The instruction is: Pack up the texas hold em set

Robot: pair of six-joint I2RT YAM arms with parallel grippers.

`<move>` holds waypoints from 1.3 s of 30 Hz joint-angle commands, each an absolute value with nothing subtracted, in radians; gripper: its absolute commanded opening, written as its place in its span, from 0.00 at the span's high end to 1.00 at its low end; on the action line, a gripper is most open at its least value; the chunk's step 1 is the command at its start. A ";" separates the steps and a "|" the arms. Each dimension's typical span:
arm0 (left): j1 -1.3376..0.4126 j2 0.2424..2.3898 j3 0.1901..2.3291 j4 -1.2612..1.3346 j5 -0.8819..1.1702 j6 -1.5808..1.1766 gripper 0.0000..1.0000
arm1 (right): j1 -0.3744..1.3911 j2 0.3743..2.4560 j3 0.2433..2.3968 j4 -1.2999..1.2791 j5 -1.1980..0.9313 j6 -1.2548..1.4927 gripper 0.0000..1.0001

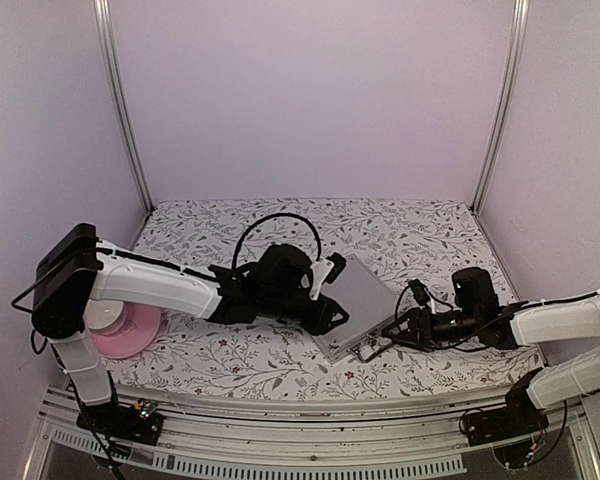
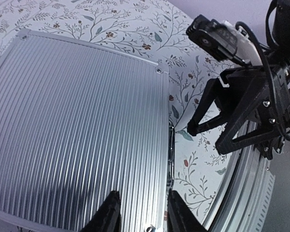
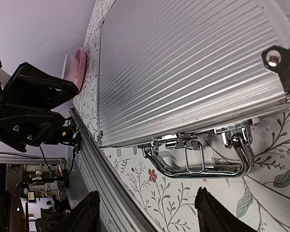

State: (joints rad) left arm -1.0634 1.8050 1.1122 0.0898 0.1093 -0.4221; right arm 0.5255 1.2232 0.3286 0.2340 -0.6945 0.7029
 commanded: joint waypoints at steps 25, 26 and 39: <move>-1.078 1.864 0.958 0.072 0.097 -0.389 0.76 | 0.626 1.513 0.513 0.188 -0.534 0.647 0.33; -1.077 1.864 0.956 0.073 0.097 -0.390 0.76 | 0.632 1.516 0.519 0.171 -0.518 0.644 0.33; -1.078 1.858 0.948 0.086 0.095 -0.388 0.76 | 0.662 1.501 0.553 0.040 -0.435 0.645 0.33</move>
